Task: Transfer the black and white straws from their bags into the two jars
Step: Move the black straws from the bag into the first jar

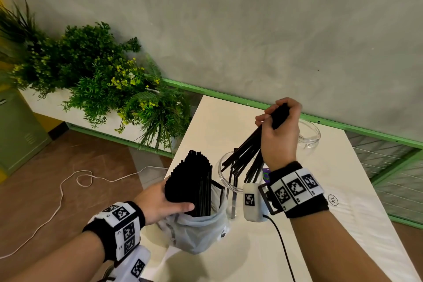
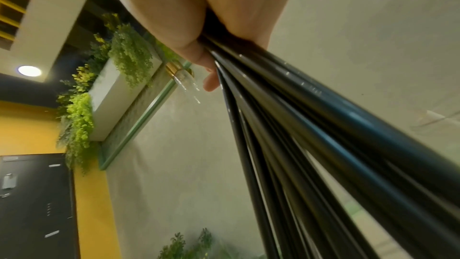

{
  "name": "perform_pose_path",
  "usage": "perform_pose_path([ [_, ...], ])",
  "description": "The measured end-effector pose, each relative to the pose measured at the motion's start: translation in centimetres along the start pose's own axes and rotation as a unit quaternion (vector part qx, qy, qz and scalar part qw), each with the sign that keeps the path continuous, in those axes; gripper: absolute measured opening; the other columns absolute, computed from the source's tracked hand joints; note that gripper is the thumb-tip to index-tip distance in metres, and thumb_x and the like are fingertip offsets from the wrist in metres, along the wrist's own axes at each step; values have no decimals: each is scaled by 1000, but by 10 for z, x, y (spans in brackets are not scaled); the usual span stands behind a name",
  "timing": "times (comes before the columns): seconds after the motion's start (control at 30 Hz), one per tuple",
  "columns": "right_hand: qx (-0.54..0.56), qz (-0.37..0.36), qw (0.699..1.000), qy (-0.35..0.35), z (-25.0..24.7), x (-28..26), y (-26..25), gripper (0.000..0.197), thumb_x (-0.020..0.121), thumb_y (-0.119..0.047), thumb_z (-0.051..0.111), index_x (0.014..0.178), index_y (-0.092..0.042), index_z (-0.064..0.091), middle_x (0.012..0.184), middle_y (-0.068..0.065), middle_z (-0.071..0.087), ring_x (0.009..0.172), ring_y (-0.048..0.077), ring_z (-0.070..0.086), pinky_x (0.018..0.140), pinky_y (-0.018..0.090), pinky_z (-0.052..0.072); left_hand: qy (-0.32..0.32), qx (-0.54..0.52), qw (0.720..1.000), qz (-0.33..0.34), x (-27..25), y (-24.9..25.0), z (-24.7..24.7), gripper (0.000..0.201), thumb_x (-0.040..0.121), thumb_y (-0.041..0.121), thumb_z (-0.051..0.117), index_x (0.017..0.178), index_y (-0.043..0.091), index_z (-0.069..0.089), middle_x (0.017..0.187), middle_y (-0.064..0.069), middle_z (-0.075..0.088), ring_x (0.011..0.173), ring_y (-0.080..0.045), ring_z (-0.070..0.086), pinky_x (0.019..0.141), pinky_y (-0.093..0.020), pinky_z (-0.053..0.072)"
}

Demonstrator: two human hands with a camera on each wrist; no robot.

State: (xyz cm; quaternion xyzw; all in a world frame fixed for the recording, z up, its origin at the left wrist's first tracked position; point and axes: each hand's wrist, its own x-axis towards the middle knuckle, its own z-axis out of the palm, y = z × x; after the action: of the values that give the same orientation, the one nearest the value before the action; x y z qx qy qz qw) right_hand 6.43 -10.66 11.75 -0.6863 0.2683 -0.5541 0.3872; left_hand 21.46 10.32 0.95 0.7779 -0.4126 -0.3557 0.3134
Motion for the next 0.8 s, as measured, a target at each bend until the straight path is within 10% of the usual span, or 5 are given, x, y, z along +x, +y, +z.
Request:
perform_pose_path([
  [0.17,-2,36,999,5,-4,-12,33,46,89,11,42,101,-34,41,90,0,53,78,24,64,83,42,54,-4,-8,1000,4,1,-1,-1,69,36,89,63,90,48,52,90,29,61,89,13,54,72,-9,41],
  [0.33,-53,65,994,-76,5,-33,63,32,93,3,47,107,-25,39,93,-4,56,90,9,66,80,22,49,-2,-3,1000,-1,3,-3,0,70,35,90,62,91,51,50,93,27,61,94,5,57,78,-16,44],
  [0.53,-232,64,955,-173,9,-46,106,22,91,-14,55,106,-24,44,96,2,59,90,27,56,81,49,49,5,0,1000,-3,6,-9,2,64,39,87,65,90,53,51,96,24,64,98,-2,60,87,-25,49],
  [0.8,-245,90,950,-168,-1,-16,106,21,90,-19,63,106,-14,51,97,4,59,91,23,56,78,29,44,0,-17,1000,0,3,-7,0,63,40,86,63,91,52,48,91,34,55,91,12,52,77,-13,42],
])
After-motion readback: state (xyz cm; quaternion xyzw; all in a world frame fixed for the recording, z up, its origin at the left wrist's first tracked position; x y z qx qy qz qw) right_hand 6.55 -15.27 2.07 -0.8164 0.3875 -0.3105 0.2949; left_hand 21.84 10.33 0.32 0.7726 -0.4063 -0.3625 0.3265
